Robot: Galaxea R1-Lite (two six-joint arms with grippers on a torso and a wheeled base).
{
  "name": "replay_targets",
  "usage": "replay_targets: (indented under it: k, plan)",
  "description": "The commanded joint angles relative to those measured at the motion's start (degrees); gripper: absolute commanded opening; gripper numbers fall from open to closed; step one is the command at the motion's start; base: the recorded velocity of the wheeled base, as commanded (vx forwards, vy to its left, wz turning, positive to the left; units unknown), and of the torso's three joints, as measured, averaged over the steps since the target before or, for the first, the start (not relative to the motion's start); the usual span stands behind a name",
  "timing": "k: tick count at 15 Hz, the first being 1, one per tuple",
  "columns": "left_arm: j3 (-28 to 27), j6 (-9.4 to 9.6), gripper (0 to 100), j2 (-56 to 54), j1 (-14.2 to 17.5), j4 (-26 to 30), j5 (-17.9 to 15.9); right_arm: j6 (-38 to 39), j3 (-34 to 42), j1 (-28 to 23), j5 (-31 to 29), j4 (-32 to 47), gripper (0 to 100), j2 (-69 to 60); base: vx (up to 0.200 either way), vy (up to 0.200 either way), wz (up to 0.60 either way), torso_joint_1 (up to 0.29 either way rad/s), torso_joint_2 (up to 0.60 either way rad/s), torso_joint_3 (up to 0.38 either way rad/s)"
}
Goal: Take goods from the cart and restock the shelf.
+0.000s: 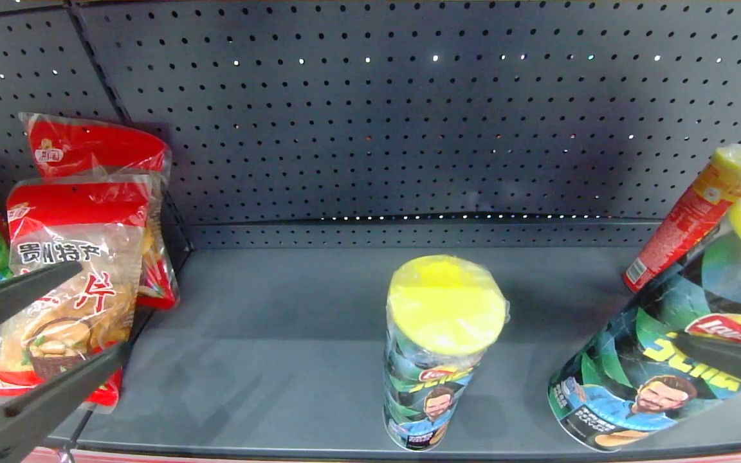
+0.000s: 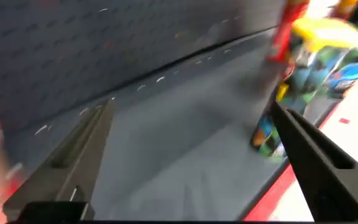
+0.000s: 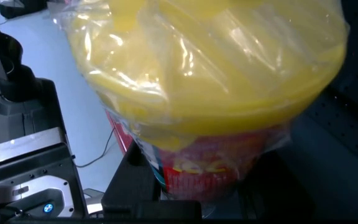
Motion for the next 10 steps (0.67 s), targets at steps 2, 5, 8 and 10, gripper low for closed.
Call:
replay_targets:
  k: [2,5,8,10]
  plan:
    - [6.5,0.99,100,-22.8,6.2,11.8,2.7,-0.1,-0.3,0.0,0.1,0.0,0,-0.1,0.000,0.000,0.00,0.000,0.00,0.000]
    - [11.0,0.90,100,-38.2,7.1,32.6,8.4,-0.1,-0.2,0.0,0.1,0.0,0,-0.4,0.000,0.000,0.00,0.000,0.00,0.000]
    - [12.4,1.17,100,-44.0,7.1,41.4,13.1,-0.1,0.0,0.0,0.1,0.0,0,-1.1,0.000,0.000,0.00,0.000,0.00,0.000]
    - [13.0,1.69,100,-43.9,5.3,41.4,13.4,-0.1,0.0,0.0,0.1,0.1,0,-1.2,0.000,0.000,0.00,0.000,0.00,0.000]
